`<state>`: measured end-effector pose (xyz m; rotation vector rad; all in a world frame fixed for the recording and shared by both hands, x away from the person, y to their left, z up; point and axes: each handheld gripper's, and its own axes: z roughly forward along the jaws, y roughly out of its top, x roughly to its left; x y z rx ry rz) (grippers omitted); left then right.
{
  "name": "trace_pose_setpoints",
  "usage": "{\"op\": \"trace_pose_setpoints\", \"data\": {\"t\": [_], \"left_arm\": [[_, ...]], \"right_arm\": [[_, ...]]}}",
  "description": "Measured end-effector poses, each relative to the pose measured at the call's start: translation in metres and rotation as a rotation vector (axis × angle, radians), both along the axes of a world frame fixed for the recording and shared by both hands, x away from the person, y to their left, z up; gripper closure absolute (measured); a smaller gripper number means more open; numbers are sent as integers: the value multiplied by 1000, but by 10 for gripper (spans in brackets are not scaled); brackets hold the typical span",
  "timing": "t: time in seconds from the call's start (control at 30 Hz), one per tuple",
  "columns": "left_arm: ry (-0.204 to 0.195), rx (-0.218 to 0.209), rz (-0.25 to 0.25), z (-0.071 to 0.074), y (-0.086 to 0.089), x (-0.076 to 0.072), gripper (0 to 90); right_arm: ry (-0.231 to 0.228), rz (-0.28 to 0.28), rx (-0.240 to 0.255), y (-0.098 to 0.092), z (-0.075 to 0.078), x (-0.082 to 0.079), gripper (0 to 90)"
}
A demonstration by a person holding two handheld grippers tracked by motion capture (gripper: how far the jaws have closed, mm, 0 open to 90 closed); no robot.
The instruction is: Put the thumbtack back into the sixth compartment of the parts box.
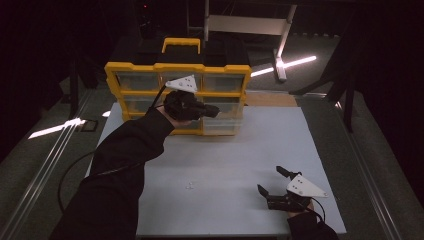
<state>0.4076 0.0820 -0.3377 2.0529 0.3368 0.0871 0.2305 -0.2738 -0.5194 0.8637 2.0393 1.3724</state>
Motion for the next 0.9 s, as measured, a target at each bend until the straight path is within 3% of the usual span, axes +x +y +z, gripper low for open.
{"op": "trace_pose_setpoints", "data": {"t": [0.13,0.47,0.57,0.9], "left_arm": [[11,-6,40,-2,0,7,861],[24,-27,83,-8,-6,17,861],[33,-10,113,-14,-10,20,860],[62,27,142,-26,-20,23,860]], "right_arm": [[2,-1,1,0,0,0,99],[7,-1,6,-1,-1,0,99],[7,0,6,-1,-1,1,99],[13,1,10,-2,-2,2,99]]}}
